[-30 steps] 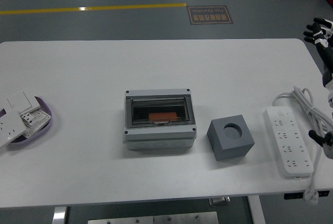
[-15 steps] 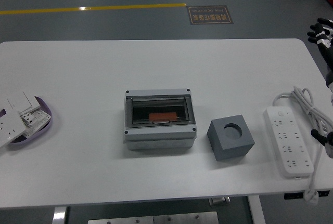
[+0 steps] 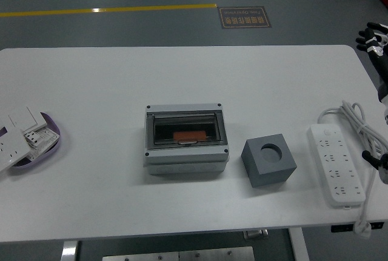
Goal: Pick up the cylinder from the cube,place it in the box,flap close box
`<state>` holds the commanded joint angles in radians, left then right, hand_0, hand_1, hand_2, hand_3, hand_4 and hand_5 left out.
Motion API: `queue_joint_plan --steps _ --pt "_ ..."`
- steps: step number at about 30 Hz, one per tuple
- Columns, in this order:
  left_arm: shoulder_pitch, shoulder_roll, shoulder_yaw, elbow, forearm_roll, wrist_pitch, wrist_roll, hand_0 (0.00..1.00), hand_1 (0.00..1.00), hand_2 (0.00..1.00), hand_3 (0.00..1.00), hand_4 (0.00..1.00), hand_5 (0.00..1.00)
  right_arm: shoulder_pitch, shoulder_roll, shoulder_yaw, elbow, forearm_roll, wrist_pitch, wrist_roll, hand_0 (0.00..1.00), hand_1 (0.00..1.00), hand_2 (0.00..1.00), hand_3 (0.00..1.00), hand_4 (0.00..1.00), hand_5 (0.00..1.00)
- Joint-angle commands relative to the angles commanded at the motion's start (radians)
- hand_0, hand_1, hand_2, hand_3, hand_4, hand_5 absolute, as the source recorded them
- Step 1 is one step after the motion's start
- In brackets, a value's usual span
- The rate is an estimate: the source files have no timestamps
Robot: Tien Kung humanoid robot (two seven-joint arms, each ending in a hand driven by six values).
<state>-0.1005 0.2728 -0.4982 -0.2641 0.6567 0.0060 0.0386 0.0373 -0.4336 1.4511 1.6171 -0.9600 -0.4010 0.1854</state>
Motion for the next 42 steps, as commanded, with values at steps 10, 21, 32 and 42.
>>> queue_joint_plan --steps 10,21,32,42 --pt "0.002 -0.001 0.010 0.001 -0.011 0.000 0.002 0.598 0.622 0.616 0.637 0.686 0.227 0.002 0.000 0.000 -0.008 0.001 0.002 0.001 0.675 0.607 0.603 0.638 0.690 0.382" --pt "0.001 -0.004 0.012 0.002 -0.013 0.002 0.001 0.598 0.622 0.616 0.637 0.687 0.225 0.006 0.003 0.000 -0.011 0.001 0.003 0.003 0.674 0.607 0.603 0.639 0.679 0.372" --pt "-0.002 0.004 0.009 0.002 -0.011 0.001 0.001 0.598 0.622 0.616 0.636 0.686 0.226 0.015 0.002 -0.004 -0.017 0.002 0.003 0.004 0.674 0.606 0.602 0.640 0.673 0.366" --pt "-0.007 0.014 0.015 0.002 -0.014 -0.002 0.001 0.598 0.622 0.615 0.637 0.686 0.226 0.019 0.003 -0.005 -0.021 -0.001 0.002 0.001 0.671 0.607 0.602 0.641 0.670 0.362"
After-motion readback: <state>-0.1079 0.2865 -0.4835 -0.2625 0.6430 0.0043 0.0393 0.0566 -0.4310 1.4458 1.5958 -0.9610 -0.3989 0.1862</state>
